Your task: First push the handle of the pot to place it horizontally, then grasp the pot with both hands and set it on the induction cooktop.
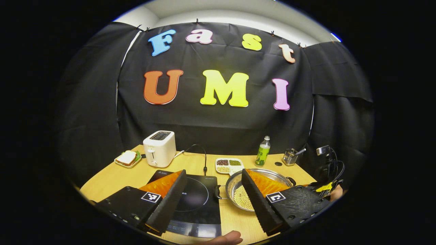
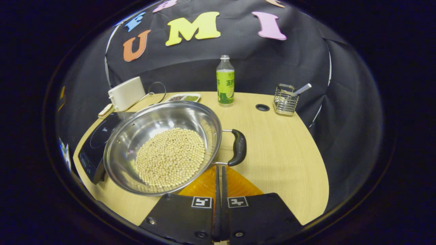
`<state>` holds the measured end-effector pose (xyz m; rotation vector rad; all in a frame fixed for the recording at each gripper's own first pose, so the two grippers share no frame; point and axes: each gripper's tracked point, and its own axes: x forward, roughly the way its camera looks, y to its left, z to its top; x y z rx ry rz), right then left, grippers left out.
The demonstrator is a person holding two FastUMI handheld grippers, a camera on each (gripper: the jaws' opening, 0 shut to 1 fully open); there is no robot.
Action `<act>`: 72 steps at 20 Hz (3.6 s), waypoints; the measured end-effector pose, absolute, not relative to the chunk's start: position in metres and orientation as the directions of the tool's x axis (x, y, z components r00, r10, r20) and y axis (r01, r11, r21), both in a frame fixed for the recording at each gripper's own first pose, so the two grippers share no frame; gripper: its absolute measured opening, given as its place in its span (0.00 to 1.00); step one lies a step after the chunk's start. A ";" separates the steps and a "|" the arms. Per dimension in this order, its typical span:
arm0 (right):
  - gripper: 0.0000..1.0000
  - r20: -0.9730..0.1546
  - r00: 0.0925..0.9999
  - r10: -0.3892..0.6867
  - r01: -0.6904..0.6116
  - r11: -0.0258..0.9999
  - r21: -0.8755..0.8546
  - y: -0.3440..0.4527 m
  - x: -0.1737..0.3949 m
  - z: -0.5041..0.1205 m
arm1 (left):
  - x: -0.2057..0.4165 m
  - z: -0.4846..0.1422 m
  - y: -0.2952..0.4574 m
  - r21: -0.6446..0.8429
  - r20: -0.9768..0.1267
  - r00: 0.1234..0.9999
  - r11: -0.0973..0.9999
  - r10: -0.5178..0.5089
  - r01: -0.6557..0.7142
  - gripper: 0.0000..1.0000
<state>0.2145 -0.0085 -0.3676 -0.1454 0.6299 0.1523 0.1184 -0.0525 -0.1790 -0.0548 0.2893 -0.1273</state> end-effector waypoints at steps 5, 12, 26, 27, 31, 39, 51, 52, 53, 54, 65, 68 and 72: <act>0.13 -0.449 0.889 0.089 -0.165 0.977 -0.133 -0.012 0.216 -0.320 | 0.137 -0.222 -0.058 -0.103 -0.380 0.915 0.989 -0.134 0.102 0.96; 1.00 -0.451 0.890 0.073 -0.147 0.980 -0.133 0.001 0.232 -0.312 | 0.164 -0.271 -0.074 -0.114 -0.473 0.867 0.987 -0.156 0.116 0.96; 0.99 -0.543 0.839 -0.010 -0.089 0.984 -0.156 -0.010 0.275 -0.354 | 0.203 -0.360 -0.097 -0.123 -0.655 0.734 0.983 -0.181 0.134 0.96; 1.00 -0.549 0.836 -0.008 -0.084 0.986 -0.143 -0.012 0.277 -0.356 | 0.205 -0.363 -0.097 -0.122 -0.660 0.730 0.984 -0.180 0.133 0.95; 0.93 -0.589 0.808 0.014 -0.100 0.989 -0.112 -0.014 0.282 -0.370 | 0.210 -0.367 -0.106 -0.157 -0.656 0.722 0.976 -0.217 0.151 0.88; 0.67 -0.625 0.779 0.046 -0.102 0.993 -0.055 -0.009 0.276 -0.372 | 0.215 -0.371 -0.098 -0.141 -0.683 0.707 0.983 -0.184 0.120 0.63; 0.62 -0.725 0.689 -0.019 -0.050 0.996 -0.074 -0.006 0.269 -0.368 | 0.212 -0.372 -0.094 -0.147 -0.718 0.653 0.969 -0.241 0.196 0.53; 0.61 -0.726 0.687 -0.014 -0.050 0.997 -0.066 -0.005 0.269 -0.366 | 0.210 -0.372 -0.092 -0.142 -0.721 0.653 0.971 -0.233 0.190 0.63; 0.60 -0.725 0.688 -0.006 -0.047 0.997 -0.053 -0.003 0.267 -0.363 | 0.207 -0.371 -0.091 -0.147 -0.721 0.653 0.972 -0.231 0.180 0.53; 0.60 -0.729 0.685 -0.002 -0.043 0.998 -0.043 -0.003 0.263 -0.361 | 0.204 -0.367 -0.091 -0.160 -0.713 0.660 0.972 -0.236 0.175 0.53; 0.58 -0.709 0.705 0.024 -0.032 0.999 0.002 0.001 0.207 -0.297 | 0.163 -0.289 -0.087 -0.177 -0.636 0.721 0.962 -0.274 0.208 0.53; 0.59 -0.706 0.707 0.037 -0.042 0.999 0.010 0.010 0.203 -0.276 | 0.162 -0.267 -0.081 -0.200 -0.611 0.739 0.959 -0.284 0.202 0.53; 0.59 -0.692 0.720 0.046 -0.057 0.998 0.007 0.031 0.200 -0.245 | 0.163 -0.236 -0.063 -0.187 -0.574 0.770 0.960 -0.280 0.210 0.53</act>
